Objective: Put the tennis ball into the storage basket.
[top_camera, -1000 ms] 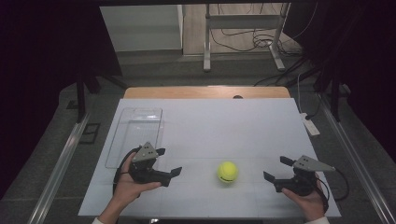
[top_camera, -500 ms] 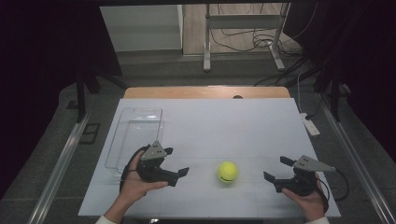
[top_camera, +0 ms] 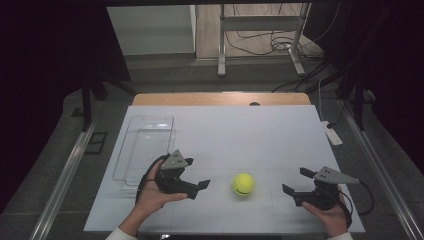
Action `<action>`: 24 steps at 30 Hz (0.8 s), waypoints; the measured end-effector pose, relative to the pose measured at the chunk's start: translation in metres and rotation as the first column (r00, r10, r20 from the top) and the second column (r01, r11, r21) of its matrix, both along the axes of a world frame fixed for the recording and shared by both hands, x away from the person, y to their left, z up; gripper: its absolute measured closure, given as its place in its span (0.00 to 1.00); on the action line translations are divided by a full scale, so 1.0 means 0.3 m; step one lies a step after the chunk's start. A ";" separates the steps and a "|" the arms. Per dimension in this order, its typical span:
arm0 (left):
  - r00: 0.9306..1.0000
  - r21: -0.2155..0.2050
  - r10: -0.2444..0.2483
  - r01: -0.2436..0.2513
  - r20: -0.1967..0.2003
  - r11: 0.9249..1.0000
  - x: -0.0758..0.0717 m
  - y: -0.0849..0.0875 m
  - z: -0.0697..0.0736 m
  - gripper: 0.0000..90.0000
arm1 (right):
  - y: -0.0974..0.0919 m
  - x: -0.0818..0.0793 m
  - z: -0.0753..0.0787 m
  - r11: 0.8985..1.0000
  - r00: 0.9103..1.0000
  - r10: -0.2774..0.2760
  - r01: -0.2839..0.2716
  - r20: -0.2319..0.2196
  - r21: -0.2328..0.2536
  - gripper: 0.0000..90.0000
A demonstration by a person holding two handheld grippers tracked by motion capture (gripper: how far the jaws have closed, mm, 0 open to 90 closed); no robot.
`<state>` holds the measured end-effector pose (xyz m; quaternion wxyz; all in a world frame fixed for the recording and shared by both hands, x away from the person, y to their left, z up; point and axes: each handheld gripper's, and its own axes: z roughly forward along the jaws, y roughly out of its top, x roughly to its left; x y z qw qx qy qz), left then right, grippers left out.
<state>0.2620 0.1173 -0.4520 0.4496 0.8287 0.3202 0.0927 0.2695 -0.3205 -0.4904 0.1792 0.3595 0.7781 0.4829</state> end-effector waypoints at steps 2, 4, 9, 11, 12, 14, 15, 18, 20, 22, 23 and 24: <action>1.000 0.003 -0.010 0.010 0.000 1.000 0.004 -0.012 0.000 0.11 | 0.000 0.000 0.000 1.000 1.000 0.000 0.000 0.000 0.000 0.09; 1.000 0.005 -0.015 0.015 -0.001 1.000 0.006 -0.018 -0.001 0.11 | -0.001 0.000 0.000 1.000 1.000 0.000 0.000 -0.001 0.000 0.09; 1.000 0.007 -0.027 0.027 -0.004 1.000 0.013 -0.034 0.000 0.11 | -0.001 0.000 -0.001 1.000 1.000 0.000 0.000 -0.002 0.002 0.09; 0.999 0.007 -0.036 0.036 -0.004 0.999 0.018 -0.046 0.001 0.11 | -0.001 0.000 -0.001 1.000 1.000 0.000 0.000 -0.002 -0.001 0.09; 0.999 0.007 -0.036 0.036 -0.004 0.999 0.018 -0.046 0.001 0.11 | 0.000 0.001 -0.001 1.000 1.000 0.000 0.000 -0.002 -0.003 0.09; 0.999 0.007 -0.045 0.045 -0.005 0.999 0.022 -0.058 0.003 0.11 | 0.000 0.001 -0.001 1.000 1.000 0.000 0.000 -0.001 -0.003 0.09; 0.999 0.008 -0.050 0.050 -0.004 0.999 0.024 -0.064 0.003 0.11 | 0.000 0.001 -0.001 1.000 1.000 0.000 0.000 -0.001 -0.002 0.09; 0.998 0.013 -0.059 0.059 -0.007 0.998 0.029 -0.079 0.002 0.11 | -0.001 0.000 -0.001 1.000 1.000 -0.001 0.001 -0.002 0.001 0.09; 0.998 0.016 -0.064 0.064 -0.008 0.998 0.033 -0.088 0.000 0.11 | -0.001 0.000 -0.002 1.000 1.000 0.000 0.000 -0.002 -0.001 0.09; 0.998 0.018 -0.068 0.069 -0.012 0.997 0.036 -0.095 0.000 0.10 | -0.002 0.000 -0.002 1.000 1.000 -0.001 0.001 -0.002 -0.001 0.09; 0.997 0.019 -0.071 0.071 -0.012 0.997 0.038 -0.099 0.000 0.10 | -0.002 0.000 -0.002 1.000 1.000 -0.001 0.001 -0.003 0.000 0.09; 0.997 0.021 -0.073 0.074 -0.012 0.997 0.040 -0.104 0.000 0.10 | -0.002 0.000 -0.002 1.000 1.000 -0.001 0.001 -0.003 0.000 0.09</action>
